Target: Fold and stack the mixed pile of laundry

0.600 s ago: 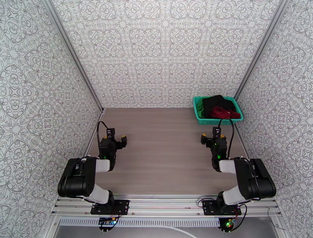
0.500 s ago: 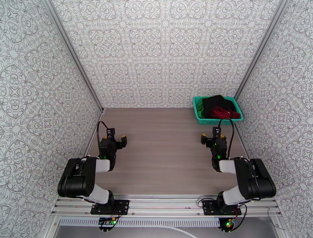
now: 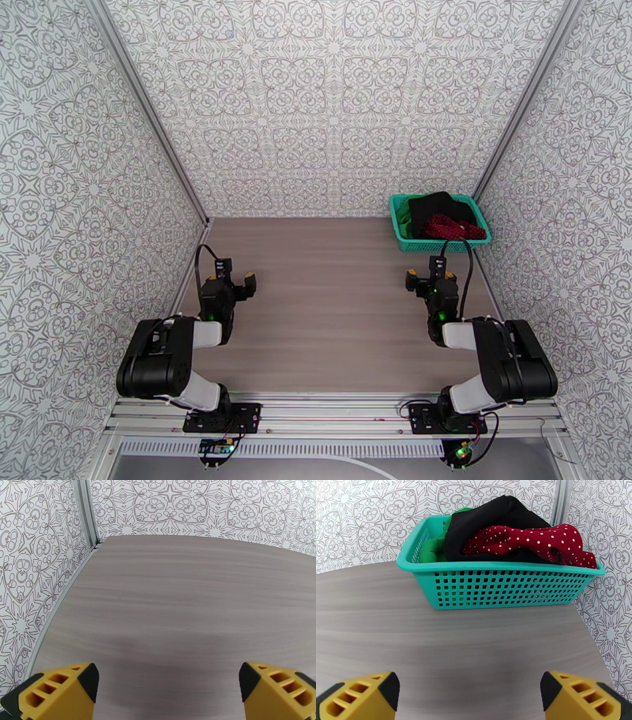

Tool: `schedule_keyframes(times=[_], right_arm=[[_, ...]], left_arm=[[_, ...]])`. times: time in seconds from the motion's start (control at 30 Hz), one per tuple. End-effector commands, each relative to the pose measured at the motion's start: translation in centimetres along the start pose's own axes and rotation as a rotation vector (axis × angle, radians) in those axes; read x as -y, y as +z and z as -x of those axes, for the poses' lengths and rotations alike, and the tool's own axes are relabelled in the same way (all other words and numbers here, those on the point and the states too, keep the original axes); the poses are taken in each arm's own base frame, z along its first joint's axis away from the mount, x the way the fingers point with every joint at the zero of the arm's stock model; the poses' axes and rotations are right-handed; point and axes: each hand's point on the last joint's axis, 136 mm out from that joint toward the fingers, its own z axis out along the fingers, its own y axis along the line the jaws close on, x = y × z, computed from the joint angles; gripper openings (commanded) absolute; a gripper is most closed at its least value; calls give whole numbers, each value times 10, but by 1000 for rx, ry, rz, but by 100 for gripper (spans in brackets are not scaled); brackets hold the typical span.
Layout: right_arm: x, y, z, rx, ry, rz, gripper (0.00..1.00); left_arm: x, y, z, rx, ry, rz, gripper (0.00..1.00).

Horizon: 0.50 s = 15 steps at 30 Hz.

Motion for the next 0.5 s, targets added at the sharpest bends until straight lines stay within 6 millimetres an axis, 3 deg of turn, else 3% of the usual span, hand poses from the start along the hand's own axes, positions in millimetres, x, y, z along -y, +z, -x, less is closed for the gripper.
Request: schedule_keyframes(times=[0.0, 0.47], right_arm=[[-1, -1, -1, -4, 4, 2, 99], [-1, -1, 0, -2, 4, 2, 99]], left_arm=[[0, 1, 8, 25, 5, -10, 99], [0, 1, 7, 22, 7, -7, 99]])
